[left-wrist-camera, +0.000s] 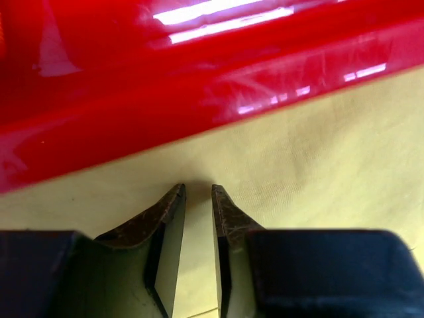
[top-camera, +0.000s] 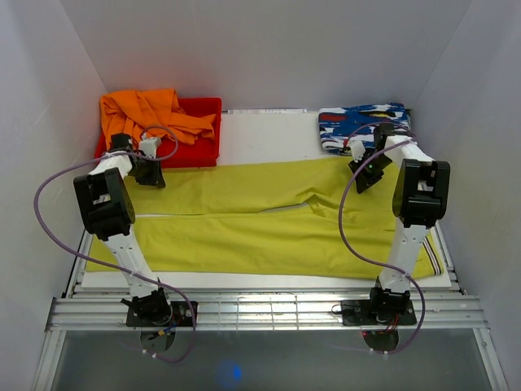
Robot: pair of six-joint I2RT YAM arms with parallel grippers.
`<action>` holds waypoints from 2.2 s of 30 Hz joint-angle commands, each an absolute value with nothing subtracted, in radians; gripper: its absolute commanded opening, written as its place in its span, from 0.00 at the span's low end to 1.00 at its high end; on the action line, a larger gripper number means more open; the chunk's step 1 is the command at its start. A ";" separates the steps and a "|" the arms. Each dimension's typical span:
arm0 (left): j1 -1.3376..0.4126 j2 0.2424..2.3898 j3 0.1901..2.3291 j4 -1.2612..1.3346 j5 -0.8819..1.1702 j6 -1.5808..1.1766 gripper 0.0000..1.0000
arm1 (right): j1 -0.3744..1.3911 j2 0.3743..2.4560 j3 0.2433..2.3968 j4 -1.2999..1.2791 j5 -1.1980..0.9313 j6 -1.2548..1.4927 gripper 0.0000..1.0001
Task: Fold and stack the trousers
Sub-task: Flatten the trousers out
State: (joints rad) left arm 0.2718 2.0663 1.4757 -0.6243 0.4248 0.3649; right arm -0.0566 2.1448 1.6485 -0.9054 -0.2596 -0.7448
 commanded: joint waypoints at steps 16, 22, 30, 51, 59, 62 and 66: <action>0.276 1.977 1.495 -0.859 0.406 0.517 0.61 | -0.135 2.089 1.898 -1.164 -0.221 -0.994 0.83; 0.279 2.031 1.753 -0.922 0.555 0.491 0.98 | -0.247 2.267 2.236 -1.266 -0.172 -1.144 0.81; 0.279 2.138 1.968 -0.965 0.565 0.374 0.98 | -0.313 2.315 2.138 -0.990 -0.227 -1.100 0.73; 0.298 2.227 2.167 -1.088 0.492 0.338 0.95 | -0.337 2.522 2.085 -1.144 -0.344 -1.202 0.25; 0.330 2.298 2.298 -1.060 0.485 0.390 0.73 | -0.336 2.412 2.089 -1.118 -0.345 -1.200 0.08; 0.362 2.319 2.331 -1.014 0.482 0.439 0.60 | -0.330 2.356 2.102 -1.114 -0.351 -1.189 0.08; 0.368 2.348 2.330 -1.006 0.443 0.589 0.56 | -0.327 2.283 2.076 -1.095 -0.356 -1.183 0.08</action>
